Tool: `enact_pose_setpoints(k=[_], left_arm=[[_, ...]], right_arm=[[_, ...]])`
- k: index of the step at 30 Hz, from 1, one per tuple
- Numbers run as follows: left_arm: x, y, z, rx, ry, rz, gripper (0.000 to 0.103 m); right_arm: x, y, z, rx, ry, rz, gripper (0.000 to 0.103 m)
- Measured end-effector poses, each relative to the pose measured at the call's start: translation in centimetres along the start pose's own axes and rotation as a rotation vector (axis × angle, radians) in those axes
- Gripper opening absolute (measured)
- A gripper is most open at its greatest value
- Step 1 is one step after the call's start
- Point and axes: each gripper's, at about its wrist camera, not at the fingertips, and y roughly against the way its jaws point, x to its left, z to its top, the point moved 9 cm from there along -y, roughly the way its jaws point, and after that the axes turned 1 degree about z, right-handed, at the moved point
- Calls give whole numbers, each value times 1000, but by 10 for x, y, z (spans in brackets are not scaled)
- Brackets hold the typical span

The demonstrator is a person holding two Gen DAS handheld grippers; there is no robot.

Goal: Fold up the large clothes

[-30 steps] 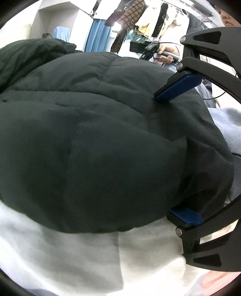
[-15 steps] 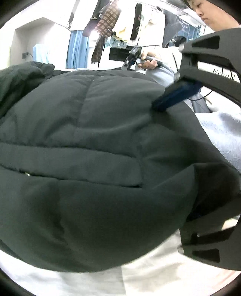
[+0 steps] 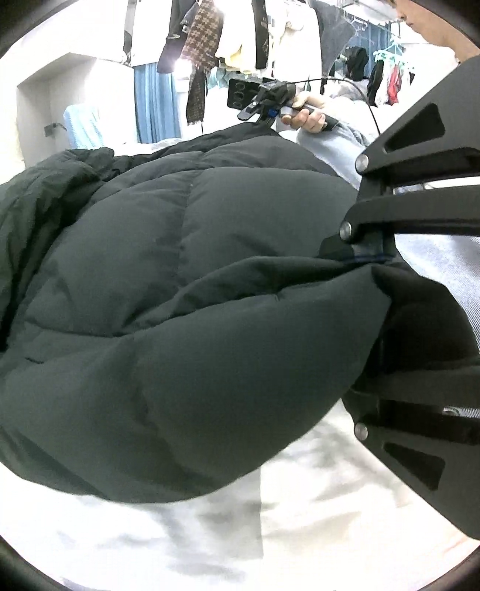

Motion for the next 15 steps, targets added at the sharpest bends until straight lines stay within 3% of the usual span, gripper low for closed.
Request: enact_pose_setpoints(k=[3,6,7,8,10,15], left_arm=[[-4,4,0,-37,-17,26,17],[-7,5,2,-74,-21,61,13],[-7,7,6,-99,-18,97,10],[-8,10,9,-123,-24,128,8],[-19,13,17,-186,-32,162,8],[-44,30,25,-262,-7,146,7]], right_arm=[[0,2,1,-34,16,-22,66],[-9,2,8,-93,-11,-48,36],[-12,7,11,-120,-21,-53,19],[-12,11,14,-147,-22,-45,11],[-5,21,21,-195,-3,-31,9],[14,45,34,-241,6,-4,6]])
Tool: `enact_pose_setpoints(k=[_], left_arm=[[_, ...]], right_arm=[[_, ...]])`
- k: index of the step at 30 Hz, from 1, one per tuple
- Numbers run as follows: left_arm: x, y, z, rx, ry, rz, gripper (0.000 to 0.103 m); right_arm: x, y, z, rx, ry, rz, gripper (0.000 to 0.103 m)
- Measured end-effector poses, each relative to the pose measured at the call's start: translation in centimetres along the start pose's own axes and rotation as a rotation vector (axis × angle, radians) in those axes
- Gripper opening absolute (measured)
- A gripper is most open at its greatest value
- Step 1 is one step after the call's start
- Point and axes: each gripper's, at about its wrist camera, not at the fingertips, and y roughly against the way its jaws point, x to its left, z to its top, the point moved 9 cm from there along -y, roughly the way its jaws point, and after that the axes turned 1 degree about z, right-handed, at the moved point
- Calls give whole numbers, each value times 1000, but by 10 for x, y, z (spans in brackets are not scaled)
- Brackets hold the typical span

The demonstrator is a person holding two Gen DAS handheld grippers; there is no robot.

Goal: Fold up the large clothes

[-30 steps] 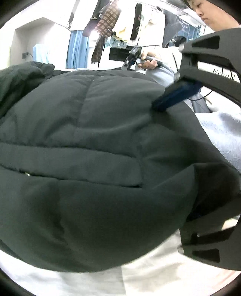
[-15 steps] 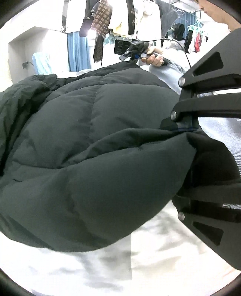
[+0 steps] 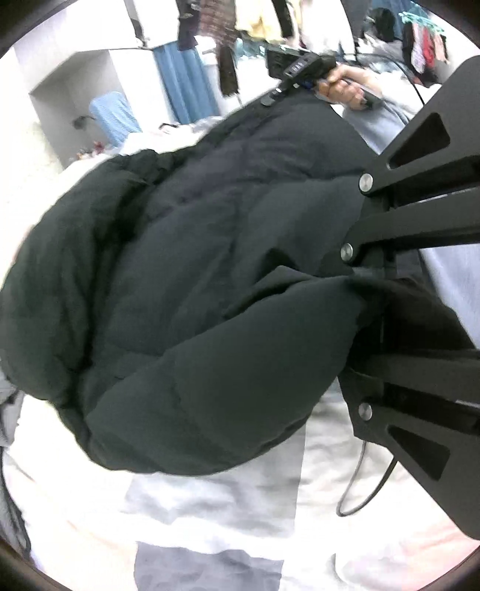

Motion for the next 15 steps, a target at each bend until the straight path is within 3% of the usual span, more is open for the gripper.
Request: enact_pose_setpoints(k=[7,11,15], left_arm=[[-19,78,14,-192,31,-72,7],[-36,113,0,-239,26,-134,7],[-46,143,-26,-276,17,-189,7]], right_arm=[[53,59,29,-92,95,97,5],[78,93,31,-118,138,136,5],[97,136,12,-140,174,168,5]])
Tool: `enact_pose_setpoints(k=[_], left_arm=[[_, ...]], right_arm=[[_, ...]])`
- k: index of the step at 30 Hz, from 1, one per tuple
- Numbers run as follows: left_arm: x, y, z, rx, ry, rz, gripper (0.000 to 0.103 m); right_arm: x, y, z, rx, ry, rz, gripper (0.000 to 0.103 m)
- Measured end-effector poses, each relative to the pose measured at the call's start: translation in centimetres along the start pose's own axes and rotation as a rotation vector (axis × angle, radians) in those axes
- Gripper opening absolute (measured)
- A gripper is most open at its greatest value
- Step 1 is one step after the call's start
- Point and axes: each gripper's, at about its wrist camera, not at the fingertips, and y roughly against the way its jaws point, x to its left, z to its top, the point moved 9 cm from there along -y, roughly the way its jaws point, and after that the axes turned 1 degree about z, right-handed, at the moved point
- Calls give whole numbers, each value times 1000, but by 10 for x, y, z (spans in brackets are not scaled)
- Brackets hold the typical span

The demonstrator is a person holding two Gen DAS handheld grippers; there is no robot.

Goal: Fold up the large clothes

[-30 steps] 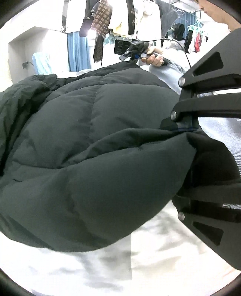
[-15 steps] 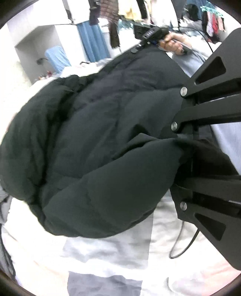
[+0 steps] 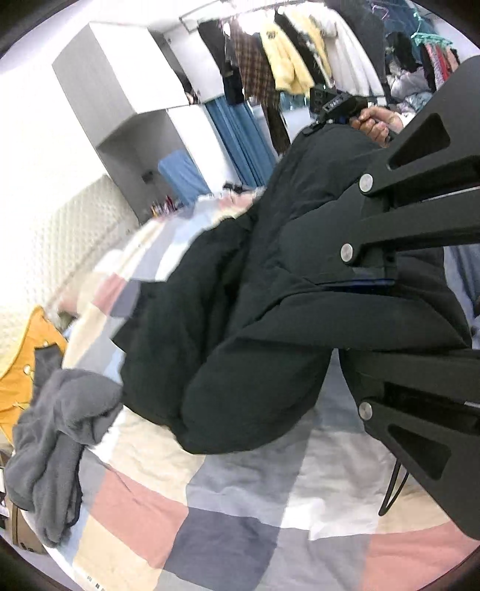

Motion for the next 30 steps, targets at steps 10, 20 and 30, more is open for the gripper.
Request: enact_pose_setpoints(k=[10,20,30], left_arm=[[-32,66,-58,-4,83,-134,7],[-26,49,-20,-7,110,-147,8],[-2,11,58,3,201,-36,9]], right_arm=[[66,83,-18,-101,88,-19,4],[23,44,21,-103,1,-47,4],[-42,-55,97,-69,-118,-173,4]])
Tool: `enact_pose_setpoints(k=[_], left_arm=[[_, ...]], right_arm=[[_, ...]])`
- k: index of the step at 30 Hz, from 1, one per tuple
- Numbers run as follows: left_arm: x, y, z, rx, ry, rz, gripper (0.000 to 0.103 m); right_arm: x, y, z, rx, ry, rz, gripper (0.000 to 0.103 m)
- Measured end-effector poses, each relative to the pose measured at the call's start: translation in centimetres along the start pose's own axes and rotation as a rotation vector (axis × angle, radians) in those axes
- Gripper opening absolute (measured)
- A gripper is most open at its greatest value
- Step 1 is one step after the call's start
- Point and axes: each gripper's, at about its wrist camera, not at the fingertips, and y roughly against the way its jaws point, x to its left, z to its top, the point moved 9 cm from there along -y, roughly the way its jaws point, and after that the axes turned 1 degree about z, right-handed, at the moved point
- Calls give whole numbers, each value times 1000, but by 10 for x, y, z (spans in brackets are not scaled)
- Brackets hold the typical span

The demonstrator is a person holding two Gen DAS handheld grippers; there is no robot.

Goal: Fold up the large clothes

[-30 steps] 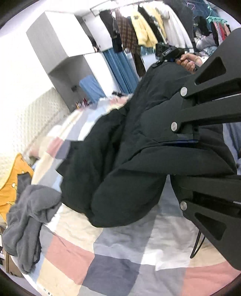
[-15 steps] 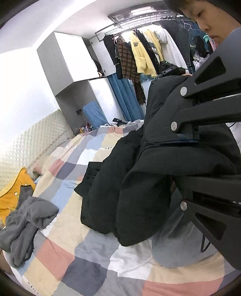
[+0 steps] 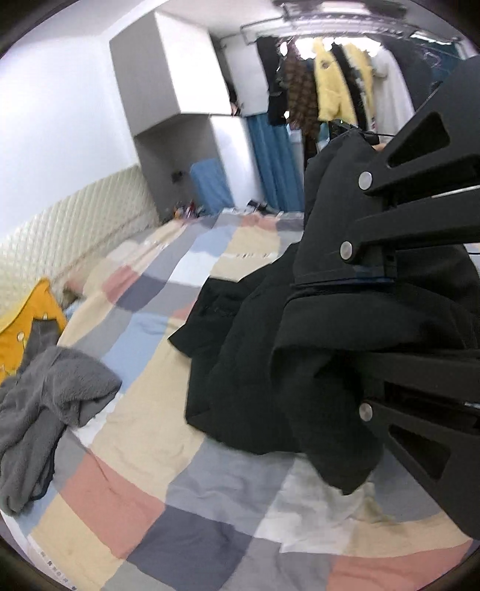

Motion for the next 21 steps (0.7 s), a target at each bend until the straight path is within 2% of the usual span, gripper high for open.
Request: enact_pose_setpoints(k=[5,9,13,18,21], left_arm=[[13,-35,47,-49,88,98,10],[27,-61,69,-72,134,181,11],[41,-86,82,-66,171,249,14],[54,-115,93,-43,148,346,14],[63,-131,95,-23,127,395,14]], right_arm=[[-38,-54,22,24,-76,-66,4],[-76,-93,26,57,-145,-140,4],[-110,-119,24,84,-220,-160,4],[-139,-147,13,127,-240,-188,4],[-158,-163,3,143,-296,-190,3]])
